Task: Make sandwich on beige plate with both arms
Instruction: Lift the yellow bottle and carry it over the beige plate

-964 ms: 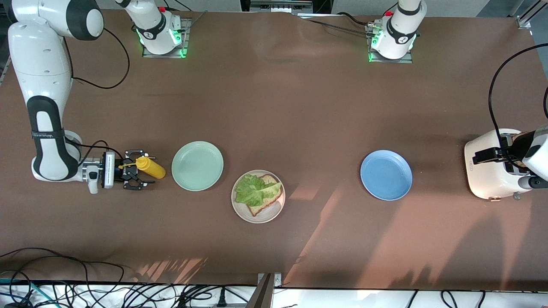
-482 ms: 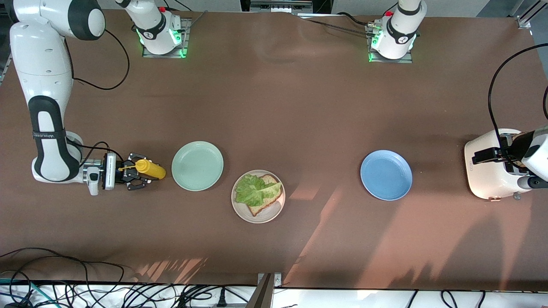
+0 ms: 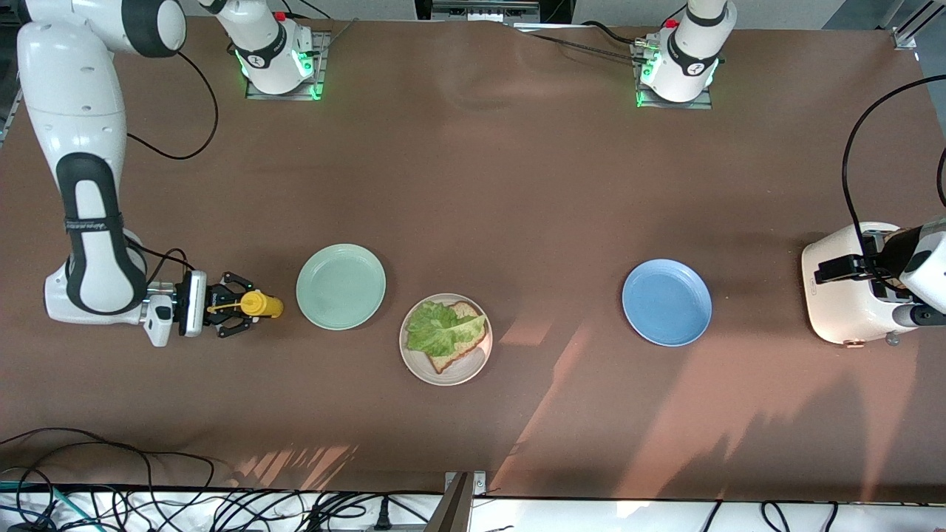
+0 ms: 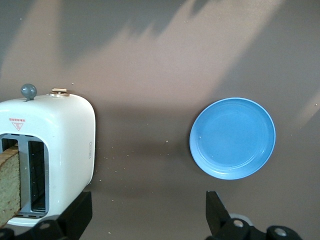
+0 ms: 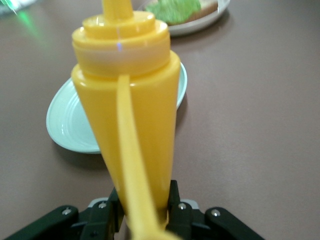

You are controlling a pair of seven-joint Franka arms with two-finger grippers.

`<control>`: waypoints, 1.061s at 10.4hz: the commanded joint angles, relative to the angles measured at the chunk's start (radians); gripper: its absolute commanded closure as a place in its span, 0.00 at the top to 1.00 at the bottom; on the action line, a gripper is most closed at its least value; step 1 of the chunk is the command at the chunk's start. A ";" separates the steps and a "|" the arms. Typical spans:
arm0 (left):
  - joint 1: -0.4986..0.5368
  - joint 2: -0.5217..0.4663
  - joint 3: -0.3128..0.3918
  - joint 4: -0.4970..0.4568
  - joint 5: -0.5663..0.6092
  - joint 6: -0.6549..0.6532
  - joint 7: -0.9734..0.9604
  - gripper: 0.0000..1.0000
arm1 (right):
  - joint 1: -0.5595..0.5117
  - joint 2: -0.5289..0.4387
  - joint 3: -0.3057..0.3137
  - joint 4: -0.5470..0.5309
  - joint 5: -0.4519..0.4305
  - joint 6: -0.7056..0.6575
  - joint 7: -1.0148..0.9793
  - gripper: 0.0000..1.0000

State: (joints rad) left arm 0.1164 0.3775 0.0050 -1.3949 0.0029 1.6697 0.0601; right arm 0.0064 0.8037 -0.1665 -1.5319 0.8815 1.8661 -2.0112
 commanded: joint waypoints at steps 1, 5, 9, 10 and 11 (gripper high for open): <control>-0.004 -0.002 0.004 -0.007 -0.017 0.010 0.018 1.00 | 0.075 -0.153 -0.002 -0.080 -0.174 0.086 0.242 0.00; -0.003 -0.002 0.004 -0.007 -0.017 0.010 0.018 1.00 | 0.252 -0.244 -0.005 -0.073 -0.546 0.100 0.732 0.00; -0.004 -0.002 0.004 -0.007 -0.017 0.010 0.018 1.00 | 0.525 -0.244 -0.128 -0.037 -0.702 0.088 0.989 0.00; -0.004 -0.002 0.004 -0.006 -0.017 0.010 0.020 1.00 | 0.578 -0.236 -0.142 -0.036 -0.752 0.090 1.034 0.00; -0.004 -0.002 0.004 -0.006 -0.017 0.012 0.020 1.00 | 0.633 -0.225 -0.145 -0.034 -0.829 0.087 1.108 0.00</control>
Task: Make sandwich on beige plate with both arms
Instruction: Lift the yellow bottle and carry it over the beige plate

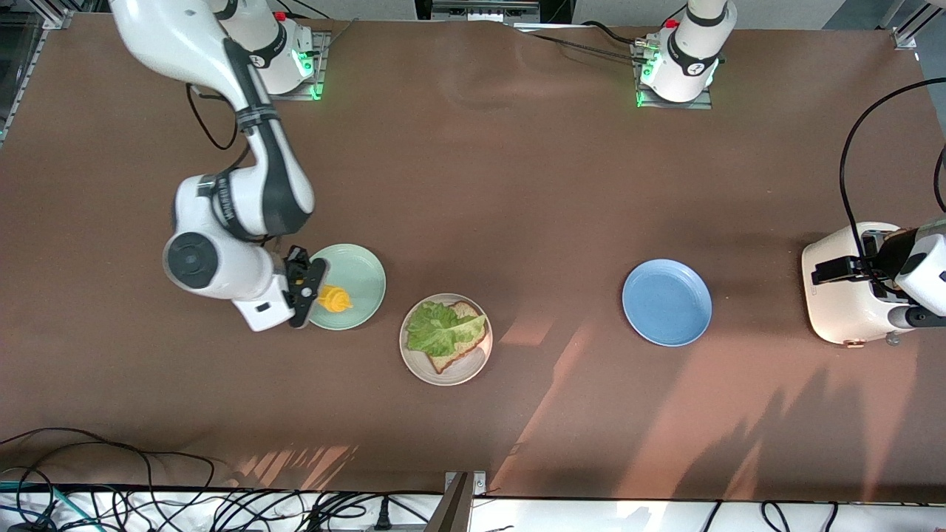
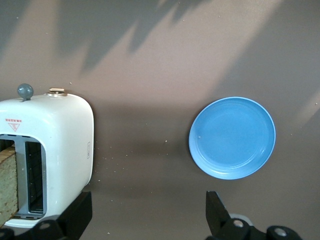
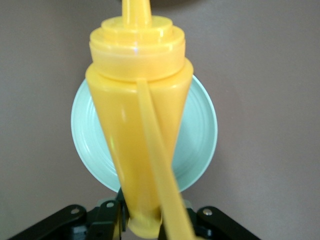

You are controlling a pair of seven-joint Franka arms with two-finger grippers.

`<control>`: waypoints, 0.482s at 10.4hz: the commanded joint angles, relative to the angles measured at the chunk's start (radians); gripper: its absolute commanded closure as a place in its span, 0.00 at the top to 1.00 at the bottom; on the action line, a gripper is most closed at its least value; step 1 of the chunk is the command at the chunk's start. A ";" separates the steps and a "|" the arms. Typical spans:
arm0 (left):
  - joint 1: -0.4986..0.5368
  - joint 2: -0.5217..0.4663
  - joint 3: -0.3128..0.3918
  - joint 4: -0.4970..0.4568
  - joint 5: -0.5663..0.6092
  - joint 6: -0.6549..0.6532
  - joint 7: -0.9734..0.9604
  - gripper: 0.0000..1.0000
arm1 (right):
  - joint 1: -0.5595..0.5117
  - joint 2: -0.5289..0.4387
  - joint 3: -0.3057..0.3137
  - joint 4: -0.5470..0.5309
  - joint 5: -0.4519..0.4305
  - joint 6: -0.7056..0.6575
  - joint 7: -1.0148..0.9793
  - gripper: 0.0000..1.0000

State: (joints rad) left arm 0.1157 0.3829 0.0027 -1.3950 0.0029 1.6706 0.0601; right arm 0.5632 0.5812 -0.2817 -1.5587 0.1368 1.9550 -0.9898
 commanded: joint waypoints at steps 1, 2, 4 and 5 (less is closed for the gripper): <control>-0.002 -0.007 0.006 -0.006 -0.017 0.011 0.020 1.00 | 0.125 0.008 -0.036 0.003 -0.153 -0.010 0.161 0.00; -0.002 -0.007 0.006 -0.006 -0.017 0.011 0.021 1.00 | 0.167 0.031 -0.043 0.028 -0.193 -0.034 0.215 0.00; 0.002 -0.007 0.006 -0.004 -0.017 0.011 0.023 1.00 | 0.245 0.104 -0.083 0.112 -0.239 -0.108 0.270 0.00; 0.004 -0.007 0.006 -0.002 -0.017 0.011 0.023 1.00 | 0.280 0.149 -0.102 0.162 -0.261 -0.145 0.301 0.00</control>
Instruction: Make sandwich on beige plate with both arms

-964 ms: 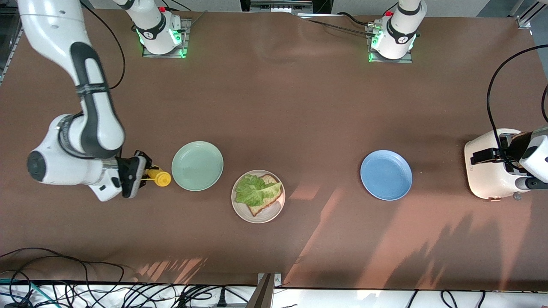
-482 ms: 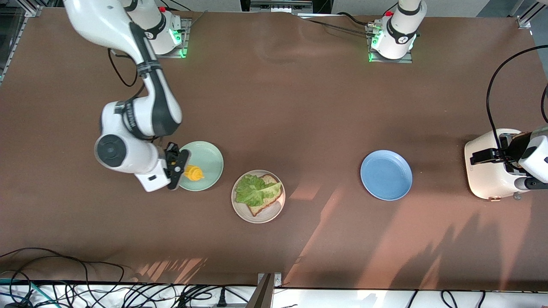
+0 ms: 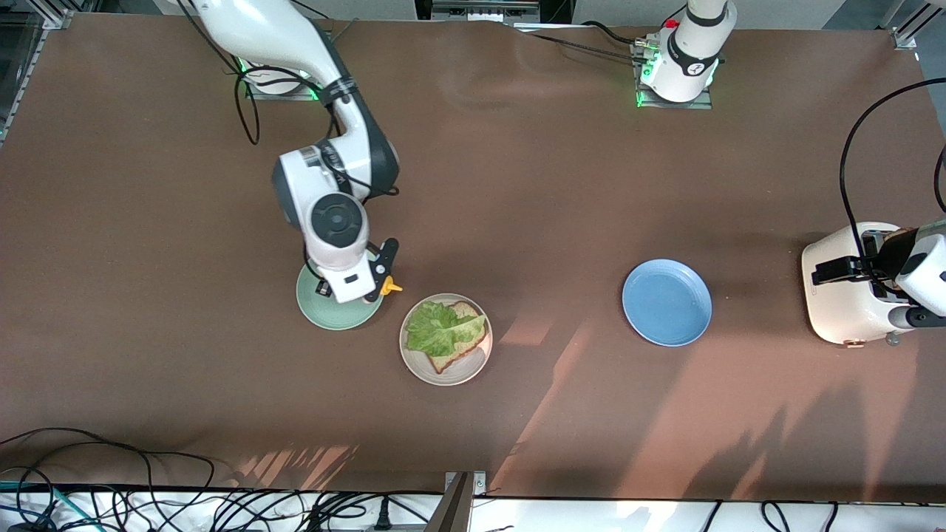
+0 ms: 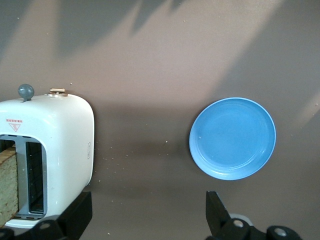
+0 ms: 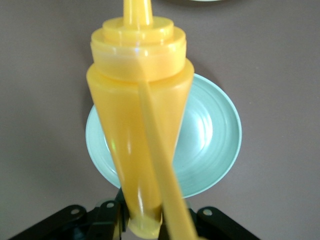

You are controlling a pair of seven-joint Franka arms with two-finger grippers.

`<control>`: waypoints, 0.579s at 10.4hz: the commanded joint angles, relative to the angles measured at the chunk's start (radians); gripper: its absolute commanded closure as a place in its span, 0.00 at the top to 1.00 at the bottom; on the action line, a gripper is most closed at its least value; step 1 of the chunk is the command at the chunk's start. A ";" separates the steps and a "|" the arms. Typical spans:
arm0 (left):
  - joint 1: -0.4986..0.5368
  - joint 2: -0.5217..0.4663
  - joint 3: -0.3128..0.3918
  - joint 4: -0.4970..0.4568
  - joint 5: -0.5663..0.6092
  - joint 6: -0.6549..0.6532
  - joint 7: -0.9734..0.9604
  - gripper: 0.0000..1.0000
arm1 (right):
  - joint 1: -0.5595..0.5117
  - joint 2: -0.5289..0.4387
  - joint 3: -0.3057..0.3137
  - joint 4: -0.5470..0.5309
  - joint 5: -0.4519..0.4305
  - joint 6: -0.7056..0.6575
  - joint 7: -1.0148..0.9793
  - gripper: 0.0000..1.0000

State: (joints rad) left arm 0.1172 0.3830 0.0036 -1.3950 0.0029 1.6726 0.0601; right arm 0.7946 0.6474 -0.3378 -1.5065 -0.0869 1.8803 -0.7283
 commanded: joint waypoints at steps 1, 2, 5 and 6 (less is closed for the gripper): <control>0.002 -0.007 0.006 -0.002 -0.017 0.009 0.023 1.00 | 0.075 0.125 -0.061 0.145 -0.056 -0.085 0.055 0.00; 0.002 -0.007 0.006 -0.002 -0.017 0.009 0.023 1.00 | 0.101 0.171 -0.087 0.179 -0.059 -0.085 0.072 0.00; 0.001 -0.007 0.006 -0.004 -0.015 0.009 0.023 1.00 | 0.161 0.291 -0.167 0.274 -0.057 -0.089 0.089 0.00; 0.001 -0.007 0.006 -0.004 -0.015 0.009 0.023 1.00 | 0.170 0.308 -0.181 0.288 -0.057 -0.089 0.087 0.00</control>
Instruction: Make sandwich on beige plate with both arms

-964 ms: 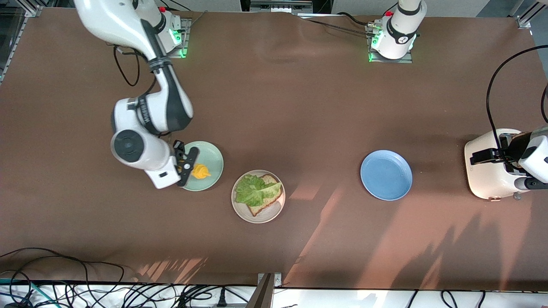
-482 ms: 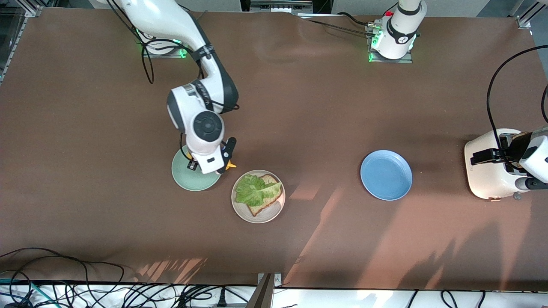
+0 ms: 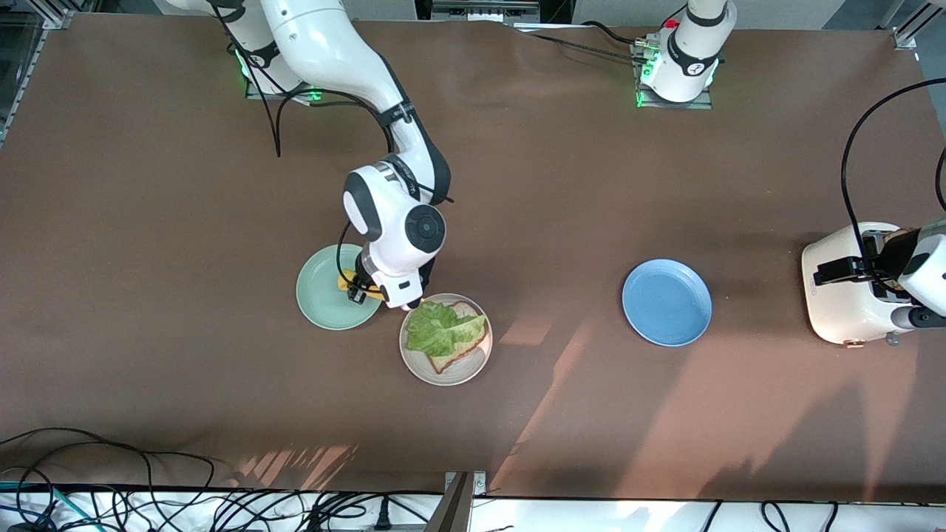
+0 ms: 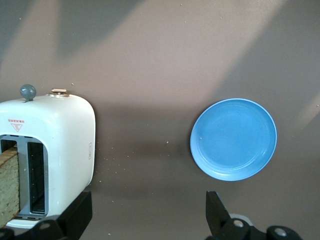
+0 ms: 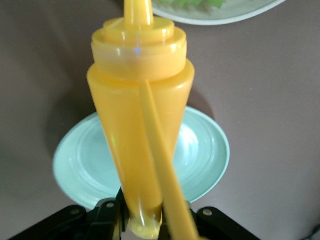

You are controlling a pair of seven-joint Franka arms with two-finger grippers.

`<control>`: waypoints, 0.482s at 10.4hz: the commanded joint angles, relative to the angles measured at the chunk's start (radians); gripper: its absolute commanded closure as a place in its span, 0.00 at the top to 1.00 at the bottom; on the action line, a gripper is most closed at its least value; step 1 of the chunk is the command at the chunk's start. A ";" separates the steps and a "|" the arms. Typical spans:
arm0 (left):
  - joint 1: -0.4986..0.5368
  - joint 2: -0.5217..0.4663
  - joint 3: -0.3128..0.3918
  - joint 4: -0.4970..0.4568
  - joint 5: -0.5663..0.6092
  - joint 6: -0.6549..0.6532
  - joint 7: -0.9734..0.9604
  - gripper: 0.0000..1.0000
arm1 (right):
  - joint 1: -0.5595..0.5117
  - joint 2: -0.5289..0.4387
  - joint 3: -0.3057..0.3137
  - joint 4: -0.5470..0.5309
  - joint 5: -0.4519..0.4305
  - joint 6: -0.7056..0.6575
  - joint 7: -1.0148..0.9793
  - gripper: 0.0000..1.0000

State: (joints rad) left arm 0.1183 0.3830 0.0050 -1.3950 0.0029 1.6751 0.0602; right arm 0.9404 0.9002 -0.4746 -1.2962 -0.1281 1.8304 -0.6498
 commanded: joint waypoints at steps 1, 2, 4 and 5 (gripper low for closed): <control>0.000 -0.007 0.004 -0.004 -0.017 0.006 0.023 1.00 | 0.026 0.060 -0.045 0.081 -0.019 -0.039 0.009 0.00; 0.000 -0.007 0.004 -0.004 -0.017 0.006 0.023 1.00 | 0.027 0.062 -0.045 0.081 -0.024 -0.040 0.009 0.00; -0.003 -0.007 0.004 -0.004 -0.017 0.006 0.021 1.00 | 0.032 0.066 -0.045 0.081 -0.025 -0.040 0.009 0.00; -0.005 -0.007 0.006 -0.004 -0.017 0.006 0.020 1.00 | 0.029 0.065 -0.044 0.081 -0.025 -0.040 0.009 0.00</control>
State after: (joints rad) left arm 0.1175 0.3830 0.0049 -1.3949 0.0029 1.6752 0.0602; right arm 0.9589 0.9482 -0.5001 -1.2502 -0.1343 1.8205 -0.6493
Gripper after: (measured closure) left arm 0.000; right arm 0.718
